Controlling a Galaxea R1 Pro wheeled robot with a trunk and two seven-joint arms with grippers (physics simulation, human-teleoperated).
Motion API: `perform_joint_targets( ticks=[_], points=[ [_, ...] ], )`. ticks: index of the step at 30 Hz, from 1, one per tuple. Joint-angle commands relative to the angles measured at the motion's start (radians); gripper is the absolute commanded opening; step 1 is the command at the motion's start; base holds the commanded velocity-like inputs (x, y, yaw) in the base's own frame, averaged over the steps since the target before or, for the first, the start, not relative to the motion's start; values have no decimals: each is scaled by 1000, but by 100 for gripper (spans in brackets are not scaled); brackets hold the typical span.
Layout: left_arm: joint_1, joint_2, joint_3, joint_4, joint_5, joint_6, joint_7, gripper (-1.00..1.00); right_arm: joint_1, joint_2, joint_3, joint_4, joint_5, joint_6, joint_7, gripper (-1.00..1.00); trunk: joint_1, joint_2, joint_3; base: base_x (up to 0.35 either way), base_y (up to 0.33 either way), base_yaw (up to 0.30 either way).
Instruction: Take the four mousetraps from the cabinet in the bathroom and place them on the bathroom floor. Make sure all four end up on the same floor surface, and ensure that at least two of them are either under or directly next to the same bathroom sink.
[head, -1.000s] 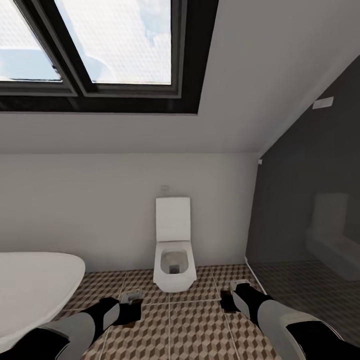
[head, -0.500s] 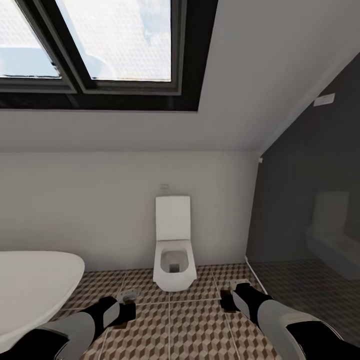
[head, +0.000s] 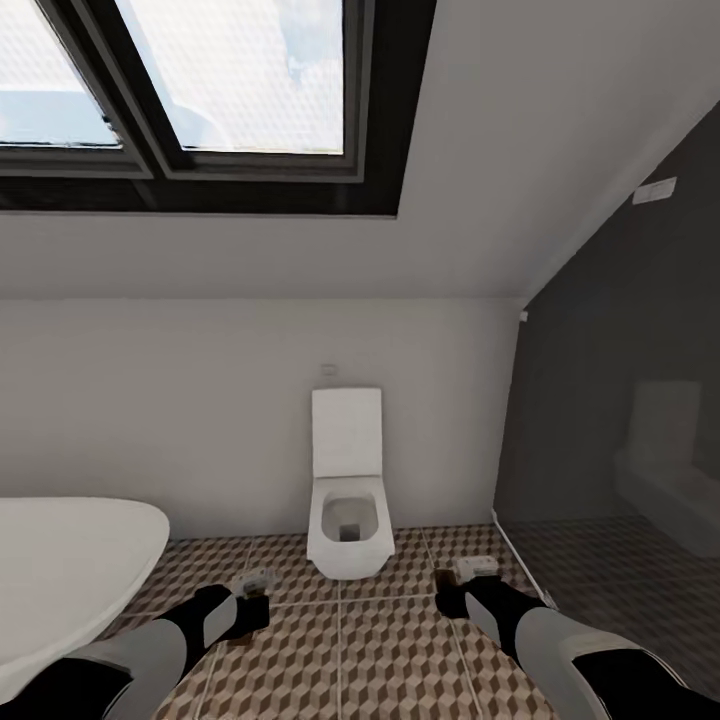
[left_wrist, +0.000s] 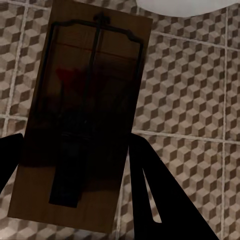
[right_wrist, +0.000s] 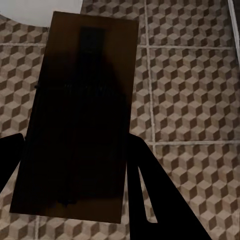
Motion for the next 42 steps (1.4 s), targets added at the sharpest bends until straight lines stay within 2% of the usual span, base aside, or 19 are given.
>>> perform_joint_targets(
  ticks=[1,18,23,27,34,42],
  points=[
    [-1,1,-8,-2,5,7,1,-100,0,0,8,-3,-8,7,1,-100,4,-8,-6,0,0,84],
    [-1,-3,-12,-3,1,89,1,-100,0,-4,5,-5,-7,10,31,-100,69,-127,-85,0,0,63],
    [-1,-11,-12,-10,-2,143,2,-100,0,-7,2,-8,-8,65,35,-100,88,-162,-109,0,0,2],
    [-4,-15,-13,-13,-3,150,3,-100,-1,-9,1,-10,-10,98,38,-100,104,-190,-128,0,0,0],
    [-8,-20,-13,-14,-4,152,50,-100,-1,-9,1,-12,-10,107,56,-100,131,-239,-162,159,-27,0],
    [-8,-23,-14,-13,-4,146,66,-100,-1,-8,2,-11,-10,109,63,-100,161,-295,-200,213,-6,0]
  ],
)
